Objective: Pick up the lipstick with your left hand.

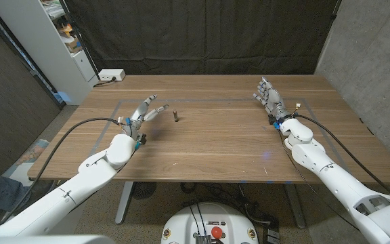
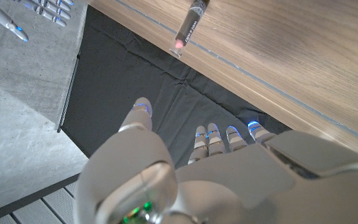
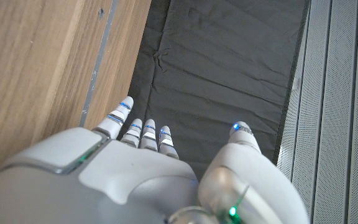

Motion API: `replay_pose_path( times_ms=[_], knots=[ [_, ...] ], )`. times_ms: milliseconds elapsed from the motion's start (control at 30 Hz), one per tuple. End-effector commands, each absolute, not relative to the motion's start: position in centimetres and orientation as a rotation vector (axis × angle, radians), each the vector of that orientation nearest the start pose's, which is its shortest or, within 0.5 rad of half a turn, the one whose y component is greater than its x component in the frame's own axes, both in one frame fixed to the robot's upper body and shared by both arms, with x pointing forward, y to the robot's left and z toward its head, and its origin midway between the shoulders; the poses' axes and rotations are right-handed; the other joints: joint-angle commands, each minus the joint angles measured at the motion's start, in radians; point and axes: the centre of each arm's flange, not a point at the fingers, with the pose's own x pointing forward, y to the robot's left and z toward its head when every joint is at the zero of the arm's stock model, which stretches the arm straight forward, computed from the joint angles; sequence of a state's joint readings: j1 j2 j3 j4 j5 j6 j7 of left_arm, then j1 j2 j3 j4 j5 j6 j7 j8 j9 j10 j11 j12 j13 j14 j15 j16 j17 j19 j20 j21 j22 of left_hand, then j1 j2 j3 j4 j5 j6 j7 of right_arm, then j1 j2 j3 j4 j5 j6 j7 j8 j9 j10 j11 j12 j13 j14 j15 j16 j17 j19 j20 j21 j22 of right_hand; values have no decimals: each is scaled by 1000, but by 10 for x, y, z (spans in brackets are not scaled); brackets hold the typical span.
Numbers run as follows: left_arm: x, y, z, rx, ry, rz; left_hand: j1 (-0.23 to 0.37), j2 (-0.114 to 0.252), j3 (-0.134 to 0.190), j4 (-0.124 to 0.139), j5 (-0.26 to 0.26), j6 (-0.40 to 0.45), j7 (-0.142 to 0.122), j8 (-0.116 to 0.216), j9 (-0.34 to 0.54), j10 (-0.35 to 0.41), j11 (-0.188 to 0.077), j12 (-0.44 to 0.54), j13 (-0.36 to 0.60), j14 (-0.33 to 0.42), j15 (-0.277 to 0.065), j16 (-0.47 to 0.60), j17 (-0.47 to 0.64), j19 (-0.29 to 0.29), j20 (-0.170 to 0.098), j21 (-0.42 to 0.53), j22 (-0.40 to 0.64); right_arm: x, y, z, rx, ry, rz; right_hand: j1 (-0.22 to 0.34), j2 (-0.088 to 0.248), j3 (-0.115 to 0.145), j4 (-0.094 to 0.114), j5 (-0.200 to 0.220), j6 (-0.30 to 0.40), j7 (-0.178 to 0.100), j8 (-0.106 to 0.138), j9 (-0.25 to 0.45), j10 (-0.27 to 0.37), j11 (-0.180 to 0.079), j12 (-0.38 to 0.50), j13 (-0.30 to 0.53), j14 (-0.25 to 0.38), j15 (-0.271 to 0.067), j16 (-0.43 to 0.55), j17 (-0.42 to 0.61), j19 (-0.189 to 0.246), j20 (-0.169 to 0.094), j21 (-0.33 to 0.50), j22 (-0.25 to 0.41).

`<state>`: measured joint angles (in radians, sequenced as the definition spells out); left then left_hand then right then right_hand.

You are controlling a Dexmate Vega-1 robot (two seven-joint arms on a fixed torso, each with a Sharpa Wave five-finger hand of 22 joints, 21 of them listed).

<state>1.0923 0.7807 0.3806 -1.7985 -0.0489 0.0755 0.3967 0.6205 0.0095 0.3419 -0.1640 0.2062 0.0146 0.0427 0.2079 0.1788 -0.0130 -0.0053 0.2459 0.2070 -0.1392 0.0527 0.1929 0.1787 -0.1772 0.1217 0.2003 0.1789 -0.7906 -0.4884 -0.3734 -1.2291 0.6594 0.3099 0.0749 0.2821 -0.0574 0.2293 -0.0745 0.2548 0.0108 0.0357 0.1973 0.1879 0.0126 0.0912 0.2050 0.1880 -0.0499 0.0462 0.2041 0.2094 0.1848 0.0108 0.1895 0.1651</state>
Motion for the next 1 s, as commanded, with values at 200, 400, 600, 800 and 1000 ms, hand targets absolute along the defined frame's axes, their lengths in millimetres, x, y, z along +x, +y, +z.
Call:
replay_pose_path(
  times_ms=[200,400,600,800,1000],
  knots=[
    [576,285,-56,697,-553,136,13,-2,7,0,-3,11,3,6,5,5,-3,4,6,6,-1,4,3,-78,7,4,4,665,-294,-17,48,-604,220,5,10,-2,-3,7,9,3,0,2,5,0,-1,6,7,2,4,1,2,4,1,5],
    [576,282,-56,735,-549,144,17,-2,8,1,-4,12,4,5,5,7,-5,4,6,7,-1,4,3,-78,8,4,4,665,-295,-17,49,-604,219,5,10,-3,-3,8,9,4,0,2,5,0,-1,6,8,3,4,1,2,5,1,5],
    [580,281,-59,738,-539,146,20,-3,8,1,-4,18,3,6,5,9,-3,5,6,10,-1,4,3,-78,9,4,4,665,-296,-19,55,-604,218,5,10,-3,-4,8,9,4,0,2,6,-1,-1,6,9,3,5,1,2,6,1,5],
    [584,282,-59,747,-526,147,23,-3,8,2,-4,23,2,6,5,13,-7,6,6,14,-4,5,3,-76,10,4,4,665,-296,-21,57,-601,216,5,11,-3,-4,8,8,4,0,2,5,-1,-2,6,9,3,4,1,2,6,1,5],
    [588,278,-60,766,-512,145,25,-4,8,3,-5,27,1,6,5,14,-9,6,7,16,-6,5,3,-75,9,4,4,665,-298,-22,60,-601,214,5,11,-4,-5,8,10,3,0,2,7,-1,-1,6,10,4,5,0,2,6,1,5]
  ],
)
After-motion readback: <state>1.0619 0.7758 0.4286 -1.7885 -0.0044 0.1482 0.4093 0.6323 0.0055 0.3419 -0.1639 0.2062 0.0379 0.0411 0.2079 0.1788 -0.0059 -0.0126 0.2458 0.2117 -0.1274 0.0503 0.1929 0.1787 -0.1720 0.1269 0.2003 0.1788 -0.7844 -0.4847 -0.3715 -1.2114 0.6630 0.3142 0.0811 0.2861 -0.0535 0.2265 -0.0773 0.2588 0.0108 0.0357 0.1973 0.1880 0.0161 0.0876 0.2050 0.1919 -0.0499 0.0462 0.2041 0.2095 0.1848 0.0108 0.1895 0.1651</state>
